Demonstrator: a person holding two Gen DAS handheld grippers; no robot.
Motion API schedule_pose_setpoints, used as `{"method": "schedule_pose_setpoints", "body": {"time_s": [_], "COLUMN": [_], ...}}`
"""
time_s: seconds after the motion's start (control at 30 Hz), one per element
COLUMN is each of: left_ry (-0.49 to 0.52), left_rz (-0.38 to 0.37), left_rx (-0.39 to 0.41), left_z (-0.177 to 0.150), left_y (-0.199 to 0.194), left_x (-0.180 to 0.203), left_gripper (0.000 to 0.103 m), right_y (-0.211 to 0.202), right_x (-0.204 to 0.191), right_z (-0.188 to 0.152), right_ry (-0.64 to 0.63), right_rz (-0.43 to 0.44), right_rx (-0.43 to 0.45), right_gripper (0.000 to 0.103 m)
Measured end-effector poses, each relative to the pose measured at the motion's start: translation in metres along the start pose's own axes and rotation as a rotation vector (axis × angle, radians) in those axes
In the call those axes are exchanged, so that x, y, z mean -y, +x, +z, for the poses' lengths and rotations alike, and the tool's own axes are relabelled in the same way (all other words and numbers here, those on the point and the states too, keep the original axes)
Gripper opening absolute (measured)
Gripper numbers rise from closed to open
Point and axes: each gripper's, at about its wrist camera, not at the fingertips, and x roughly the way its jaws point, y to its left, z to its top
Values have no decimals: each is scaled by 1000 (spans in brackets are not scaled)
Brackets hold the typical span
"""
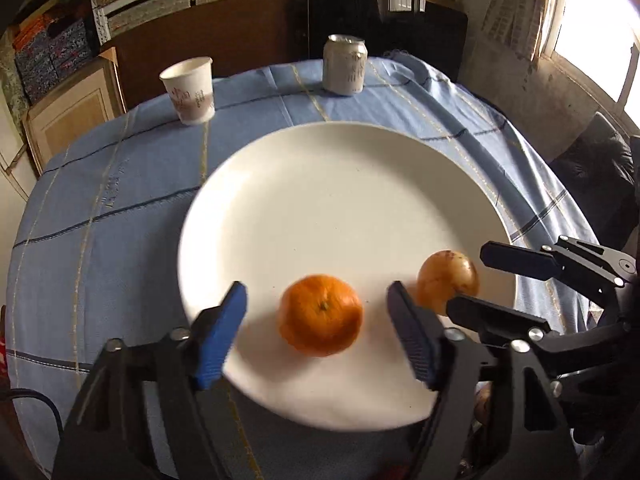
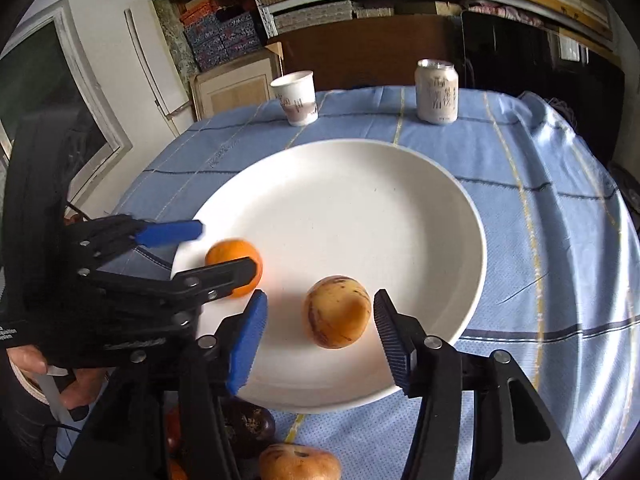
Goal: Organize fruits
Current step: 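Lower the tangerine and pale fruit onto the plate and open both tools, then reach the right tool to a small tan round fruit and grasp it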
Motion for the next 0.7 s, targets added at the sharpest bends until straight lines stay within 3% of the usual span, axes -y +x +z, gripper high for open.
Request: {"method": "schedule_pose_setpoints", "body": {"time_s": [0.07,0.2,0.43,0.7], "left_ry": [-4,-38,-63,-16], "left_rz": [24,-6,-109,-63], "left_rx": [63,135,210,257], "left_z": [-2,-17,-108,-224], "left_y": [-25,-76,-155,-185], "left_x": [-3,-6,11,37], "left_gripper": [90,94,95,95], "right_y": [-16,-62,-152,-151], "right_x": [-4,-16,-48,-85], "right_z": [0,-15,-95,-181], "right_ry": [-14,-40,-91,-181], "right_rz": [-6,-17,71,63], "right_rx": [32,92,206,117], "right_gripper": [59,59,65,65]}}
